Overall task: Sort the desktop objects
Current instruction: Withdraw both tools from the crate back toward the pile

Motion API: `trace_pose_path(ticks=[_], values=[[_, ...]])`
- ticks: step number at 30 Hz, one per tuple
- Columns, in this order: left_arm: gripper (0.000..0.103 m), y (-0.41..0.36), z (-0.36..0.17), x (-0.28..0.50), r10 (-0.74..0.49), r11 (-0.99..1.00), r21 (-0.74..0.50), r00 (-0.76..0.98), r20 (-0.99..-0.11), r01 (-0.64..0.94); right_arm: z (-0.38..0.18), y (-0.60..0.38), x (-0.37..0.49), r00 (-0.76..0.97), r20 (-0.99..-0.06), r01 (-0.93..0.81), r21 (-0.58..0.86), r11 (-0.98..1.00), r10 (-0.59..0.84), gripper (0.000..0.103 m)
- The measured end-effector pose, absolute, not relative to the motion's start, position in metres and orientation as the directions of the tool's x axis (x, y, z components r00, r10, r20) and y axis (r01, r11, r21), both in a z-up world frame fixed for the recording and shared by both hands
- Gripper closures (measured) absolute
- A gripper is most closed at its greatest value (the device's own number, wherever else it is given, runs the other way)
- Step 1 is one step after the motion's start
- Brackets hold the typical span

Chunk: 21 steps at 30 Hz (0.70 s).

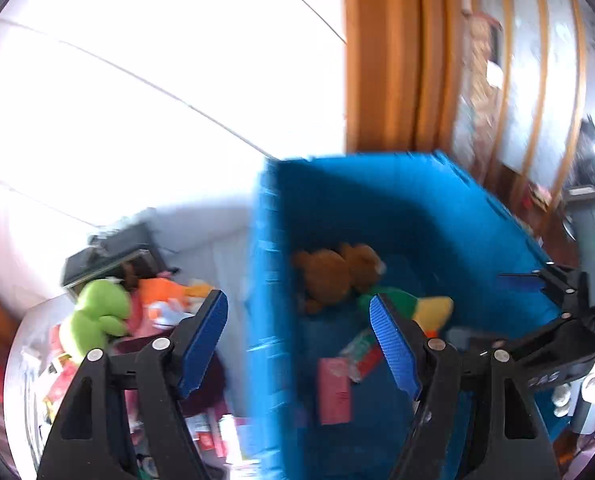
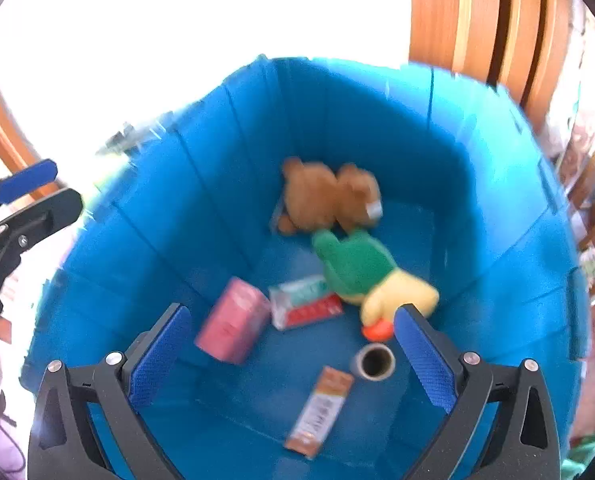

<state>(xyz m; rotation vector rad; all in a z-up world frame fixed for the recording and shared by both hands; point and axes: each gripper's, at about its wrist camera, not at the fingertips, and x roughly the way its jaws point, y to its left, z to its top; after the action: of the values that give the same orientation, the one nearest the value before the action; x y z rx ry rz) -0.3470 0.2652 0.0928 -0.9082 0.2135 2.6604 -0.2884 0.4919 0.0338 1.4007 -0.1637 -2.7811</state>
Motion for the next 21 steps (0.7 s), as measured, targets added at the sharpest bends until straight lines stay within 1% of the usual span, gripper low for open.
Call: trace_pose_path(ticks=[2,5,8,10,13,15,18,20,21], values=[[0.030,0.232,0.096,-0.332,0.212,-0.955,0.043,-0.779,-0.590,-0.293,0.052,0.471,-0.279,-0.647,-0.760,-0.001,0.086,-0.996,-0.065,0.000],[0.030,0.183,0.091,-0.304,0.137,-0.978,0.056,-0.825,-0.549,-0.199,0.073,0.430,-0.260,-0.733,-0.675,0.051,0.062,-0.997,-0.080,0.000],[0.030,0.137,0.072,-0.279,0.024,-0.992,0.091,-0.851,-0.525,-0.084,0.083,0.388,-0.243,-0.806,-0.580,0.104,0.059,-0.993,-0.119,0.000],[0.030,0.110,0.056,-0.265,-0.061,-0.993,0.120,-0.848,-0.527,-0.003,0.085,0.358,-0.232,-0.839,-0.521,0.152,0.056,-0.987,-0.159,0.000],[0.030,0.069,0.027,-0.249,-0.114,-0.992,0.114,-0.821,-0.560,0.060,0.082,0.315,-0.219,-0.868,-0.451,0.206,0.052,-0.977,-0.207,0.000],[0.030,0.042,0.003,-0.241,-0.115,-0.993,0.079,-0.792,-0.599,0.085,0.074,0.284,-0.212,-0.880,-0.416,0.234,0.043,-0.971,-0.230,0.000],[0.030,0.008,-0.036,-0.230,-0.127,-0.991,0.050,-0.740,-0.660,0.125,0.058,0.244,-0.205,-0.882,-0.392,0.279,0.015,-0.960,-0.262,0.000],[0.030,-0.008,-0.064,-0.224,-0.131,-0.989,0.039,-0.699,-0.703,0.146,0.044,0.217,-0.204,-0.870,-0.404,0.313,-0.008,-0.950,-0.283,0.000],[0.030,-0.014,-0.077,-0.221,-0.126,-0.988,0.031,-0.681,-0.721,0.150,0.035,0.201,-0.206,-0.851,-0.428,0.343,-0.012,-0.939,-0.306,0.000]])
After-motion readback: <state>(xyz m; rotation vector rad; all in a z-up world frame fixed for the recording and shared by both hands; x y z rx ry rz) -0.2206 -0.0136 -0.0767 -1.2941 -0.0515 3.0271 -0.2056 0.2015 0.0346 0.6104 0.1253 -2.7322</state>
